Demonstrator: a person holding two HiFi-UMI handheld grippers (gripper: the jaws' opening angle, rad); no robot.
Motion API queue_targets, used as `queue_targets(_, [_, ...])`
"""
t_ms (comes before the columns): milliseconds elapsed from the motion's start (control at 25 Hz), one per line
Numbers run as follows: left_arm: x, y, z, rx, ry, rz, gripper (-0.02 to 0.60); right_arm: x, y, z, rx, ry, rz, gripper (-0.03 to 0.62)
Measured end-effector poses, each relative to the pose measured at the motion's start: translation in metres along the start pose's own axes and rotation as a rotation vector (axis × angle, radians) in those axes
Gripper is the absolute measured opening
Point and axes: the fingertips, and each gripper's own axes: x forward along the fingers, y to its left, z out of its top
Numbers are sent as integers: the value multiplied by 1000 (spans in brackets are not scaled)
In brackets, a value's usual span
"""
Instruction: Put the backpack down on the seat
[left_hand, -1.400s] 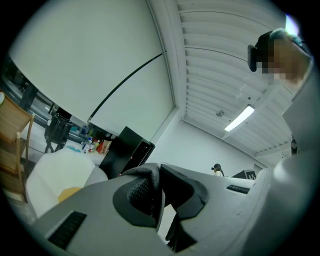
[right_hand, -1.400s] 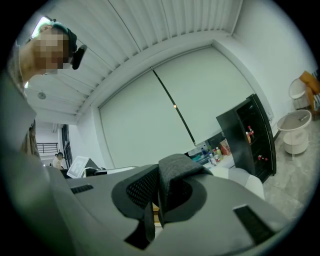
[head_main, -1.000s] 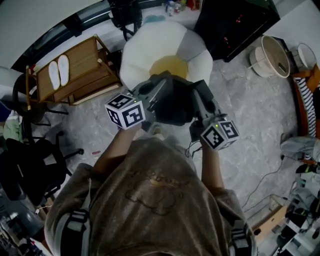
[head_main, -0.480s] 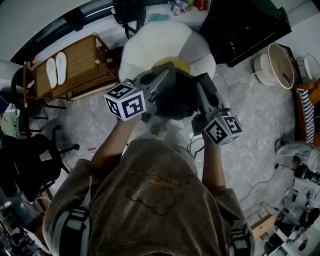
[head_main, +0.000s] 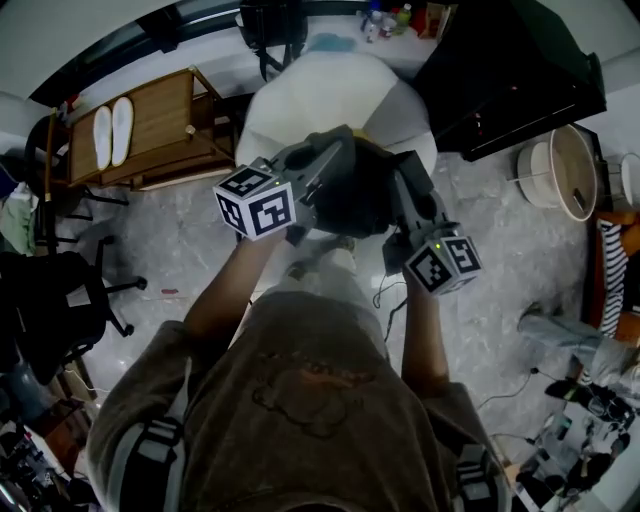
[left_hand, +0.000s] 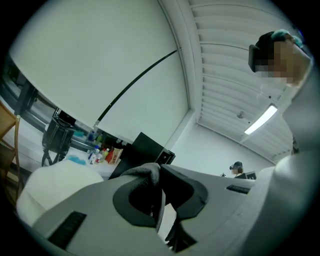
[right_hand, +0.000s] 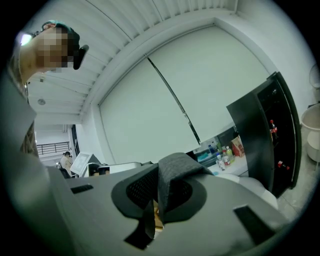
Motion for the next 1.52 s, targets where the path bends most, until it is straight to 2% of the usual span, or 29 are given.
queue_targets(680, [98, 89, -27, -35, 22, 52, 26, 75, -120, -21, -13, 72, 26, 32])
queue_targets(1120, [146, 132, -32, -32, 32, 88, 26, 121, -170, -31, 2, 96, 39, 34])
queue_targets(1520, [176, 183, -59, -58, 43, 143, 28, 148, -214, -67, 29, 157, 48, 34])
